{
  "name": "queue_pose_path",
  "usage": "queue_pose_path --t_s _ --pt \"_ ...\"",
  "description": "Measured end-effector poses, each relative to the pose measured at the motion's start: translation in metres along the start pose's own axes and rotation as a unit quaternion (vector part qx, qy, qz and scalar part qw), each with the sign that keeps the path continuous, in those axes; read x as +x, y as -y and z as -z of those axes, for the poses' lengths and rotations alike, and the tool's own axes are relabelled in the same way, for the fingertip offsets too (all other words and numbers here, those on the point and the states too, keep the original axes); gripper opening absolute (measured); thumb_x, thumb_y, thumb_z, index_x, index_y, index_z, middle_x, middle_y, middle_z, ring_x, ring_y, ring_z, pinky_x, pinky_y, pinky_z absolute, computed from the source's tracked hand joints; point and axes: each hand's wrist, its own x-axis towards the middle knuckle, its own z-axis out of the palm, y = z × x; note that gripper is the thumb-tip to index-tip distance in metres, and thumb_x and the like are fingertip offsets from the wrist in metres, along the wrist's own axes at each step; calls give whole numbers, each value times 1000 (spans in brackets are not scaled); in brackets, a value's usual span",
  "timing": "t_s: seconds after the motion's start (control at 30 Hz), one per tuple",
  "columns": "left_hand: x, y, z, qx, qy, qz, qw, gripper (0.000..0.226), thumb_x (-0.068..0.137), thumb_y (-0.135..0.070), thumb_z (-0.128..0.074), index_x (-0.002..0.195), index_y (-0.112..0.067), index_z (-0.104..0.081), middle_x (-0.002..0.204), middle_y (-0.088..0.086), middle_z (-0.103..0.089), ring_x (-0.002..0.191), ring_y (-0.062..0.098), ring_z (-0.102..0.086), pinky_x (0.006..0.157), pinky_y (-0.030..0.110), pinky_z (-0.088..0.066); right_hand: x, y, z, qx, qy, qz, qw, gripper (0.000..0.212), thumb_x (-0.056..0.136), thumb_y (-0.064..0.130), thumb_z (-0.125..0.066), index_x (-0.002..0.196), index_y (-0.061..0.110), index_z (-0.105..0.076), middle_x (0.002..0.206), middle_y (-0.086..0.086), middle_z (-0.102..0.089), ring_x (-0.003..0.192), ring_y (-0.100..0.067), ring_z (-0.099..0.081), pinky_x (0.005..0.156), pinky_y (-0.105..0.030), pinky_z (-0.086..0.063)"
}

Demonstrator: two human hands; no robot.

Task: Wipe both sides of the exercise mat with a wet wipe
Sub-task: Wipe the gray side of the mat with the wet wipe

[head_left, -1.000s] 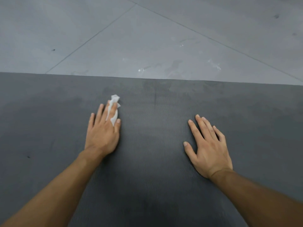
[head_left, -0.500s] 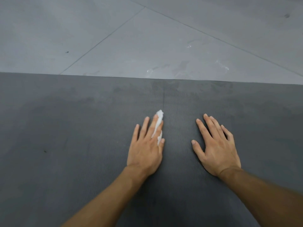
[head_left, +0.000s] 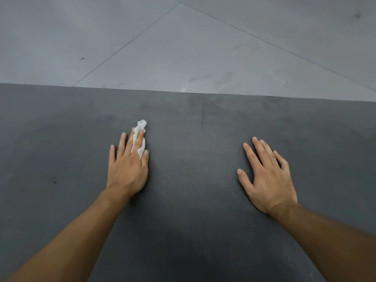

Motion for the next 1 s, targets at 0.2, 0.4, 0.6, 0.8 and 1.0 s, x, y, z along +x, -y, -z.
queue_pose_path --t_s 0.2,0.4,0.6,0.8,1.0 --pt "-26 -63 -25 5 -10 -66 998 63 106 -42 -18 166 -26 -9 173 -10 6 160 19 6 129 45 -1 0 0 0 -1 0 2 1000 73 101 60 -27 164 23 -25 173 -1 -14 160 -16 -9 128 -43 -14" --pt "-75 -115 -52 33 20 -190 981 63 107 -45 -18 165 -25 -5 174 -7 4 160 19 6 129 47 -3 0 1 2 -1 -1 -4 1000 74 100 60 -27 164 23 -24 173 -2 -15 160 -17 -10 128 -43 -15" --pt "-66 -90 -39 59 35 -197 978 63 105 -46 -11 166 -31 -8 173 -12 1 160 15 5 129 47 -4 0 2 3 1 3 -4 1000 74 100 61 -25 164 24 -23 173 -1 -14 160 -16 -9 128 -44 -15" --pt "-31 -10 -13 35 -3 -12 999 59 108 -40 -20 166 -33 -9 173 -12 -2 160 17 1 128 49 -6 -1 0 4 2 6 1 1000 74 101 62 -23 165 25 -21 173 -1 -12 160 -16 -7 129 -44 -14" --pt "-50 -35 -21 24 -32 42 998 63 108 -41 -24 166 -24 -10 174 -6 -1 160 22 1 128 48 -3 -1 5 4 5 -3 -6 1000 74 99 60 -27 163 23 -28 172 -3 -18 159 -18 -13 127 -45 -17"
